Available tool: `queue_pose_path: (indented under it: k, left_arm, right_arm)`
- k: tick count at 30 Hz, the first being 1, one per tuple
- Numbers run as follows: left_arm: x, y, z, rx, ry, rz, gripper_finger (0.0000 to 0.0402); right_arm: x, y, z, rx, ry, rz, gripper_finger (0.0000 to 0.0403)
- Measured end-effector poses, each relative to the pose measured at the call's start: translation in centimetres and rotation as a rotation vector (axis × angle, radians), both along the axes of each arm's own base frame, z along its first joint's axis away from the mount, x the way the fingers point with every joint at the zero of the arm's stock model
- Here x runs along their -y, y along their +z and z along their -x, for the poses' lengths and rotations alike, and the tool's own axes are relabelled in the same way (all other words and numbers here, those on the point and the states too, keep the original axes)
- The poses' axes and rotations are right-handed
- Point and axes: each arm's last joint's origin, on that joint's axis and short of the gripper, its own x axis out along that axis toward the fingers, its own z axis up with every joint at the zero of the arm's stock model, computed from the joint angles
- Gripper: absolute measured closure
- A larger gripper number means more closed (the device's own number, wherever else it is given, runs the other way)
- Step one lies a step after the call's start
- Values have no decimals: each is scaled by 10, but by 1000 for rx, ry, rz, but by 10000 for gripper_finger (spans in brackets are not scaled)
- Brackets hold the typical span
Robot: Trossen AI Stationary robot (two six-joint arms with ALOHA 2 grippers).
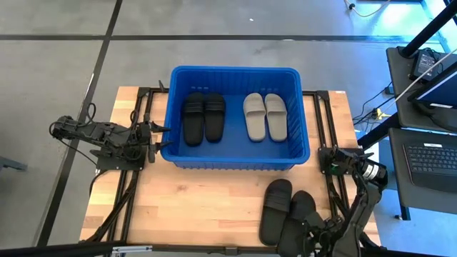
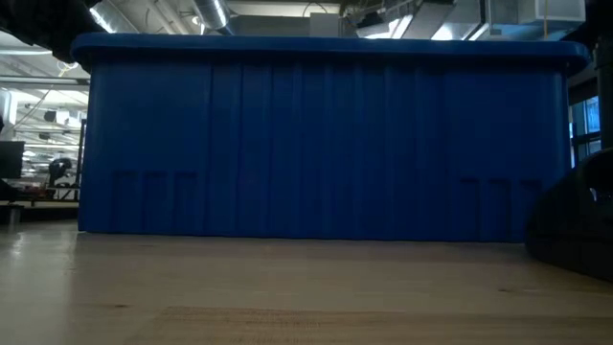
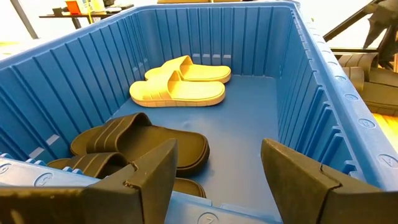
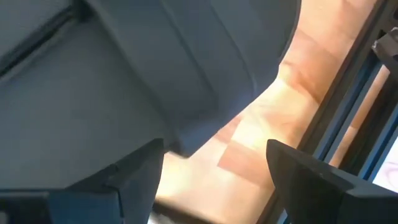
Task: Pick and place slides into bin
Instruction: Put the black slipper into the blue container
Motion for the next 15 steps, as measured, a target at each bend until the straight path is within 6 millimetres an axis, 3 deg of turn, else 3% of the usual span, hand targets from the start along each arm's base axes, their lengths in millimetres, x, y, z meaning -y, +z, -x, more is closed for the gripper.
queue_pose_path:
  k: [7,15]
  left_arm:
    - [0,0,0,0,0,1,175]
    - [0,0,0,1,1,2,175]
  right_arm:
    - [13,-21,0,-44,-27,49,131]
    - [17,-39,1,-28,-29,12,250]
